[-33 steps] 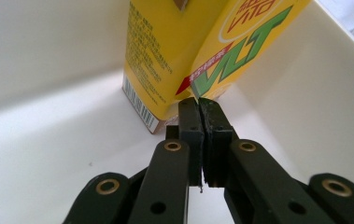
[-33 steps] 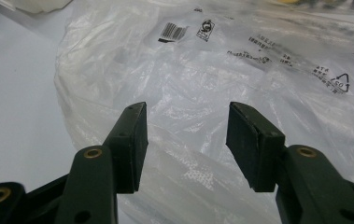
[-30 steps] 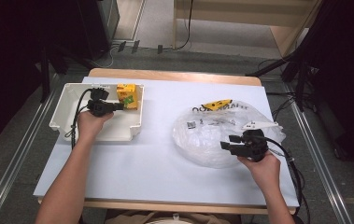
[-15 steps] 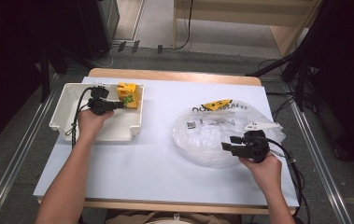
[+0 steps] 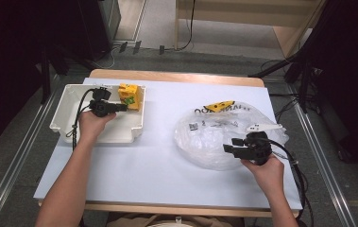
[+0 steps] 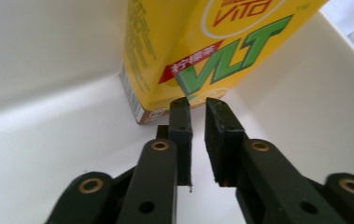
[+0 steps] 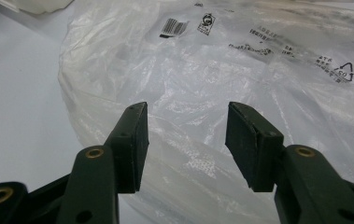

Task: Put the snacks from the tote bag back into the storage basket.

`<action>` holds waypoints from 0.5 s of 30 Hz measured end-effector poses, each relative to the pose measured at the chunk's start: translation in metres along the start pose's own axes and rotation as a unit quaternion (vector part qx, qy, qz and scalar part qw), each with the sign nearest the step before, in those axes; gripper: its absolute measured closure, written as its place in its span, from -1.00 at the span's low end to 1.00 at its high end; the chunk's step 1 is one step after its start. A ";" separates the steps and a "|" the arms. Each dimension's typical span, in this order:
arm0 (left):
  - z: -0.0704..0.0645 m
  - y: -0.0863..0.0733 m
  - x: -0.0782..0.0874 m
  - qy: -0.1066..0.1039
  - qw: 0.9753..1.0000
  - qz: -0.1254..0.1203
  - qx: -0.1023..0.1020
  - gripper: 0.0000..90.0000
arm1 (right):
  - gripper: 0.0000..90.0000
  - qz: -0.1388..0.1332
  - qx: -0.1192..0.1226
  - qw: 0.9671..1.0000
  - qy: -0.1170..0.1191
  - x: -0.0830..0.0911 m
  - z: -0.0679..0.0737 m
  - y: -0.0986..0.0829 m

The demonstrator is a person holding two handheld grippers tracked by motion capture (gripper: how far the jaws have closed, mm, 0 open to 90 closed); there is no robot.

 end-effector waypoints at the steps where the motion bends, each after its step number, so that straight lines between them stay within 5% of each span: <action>1: -0.002 0.000 0.000 -0.004 1.000 0.002 0.000 0.73 | 0.12 0.000 0.001 1.000 0.000 0.000 0.000 0.000; 6: -0.009 -0.003 0.004 -0.015 1.000 0.019 0.010 0.50 | 0.11 0.001 0.000 1.000 0.001 -0.001 0.000 0.000; 15: -0.022 -0.007 0.017 -0.017 1.000 0.022 -0.006 0.29 | 0.09 0.002 0.002 1.000 0.002 -0.002 -0.002 0.001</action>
Point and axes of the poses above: each handheld gripper's, and its own axes: x roughly backward along the jaws, y roughly out of its top, z roughly to its left, the point moved 7 cm from there along -x, roughly forward along the jaws, and after that the axes turned 10 degrees about x, right-handed, at the moved point
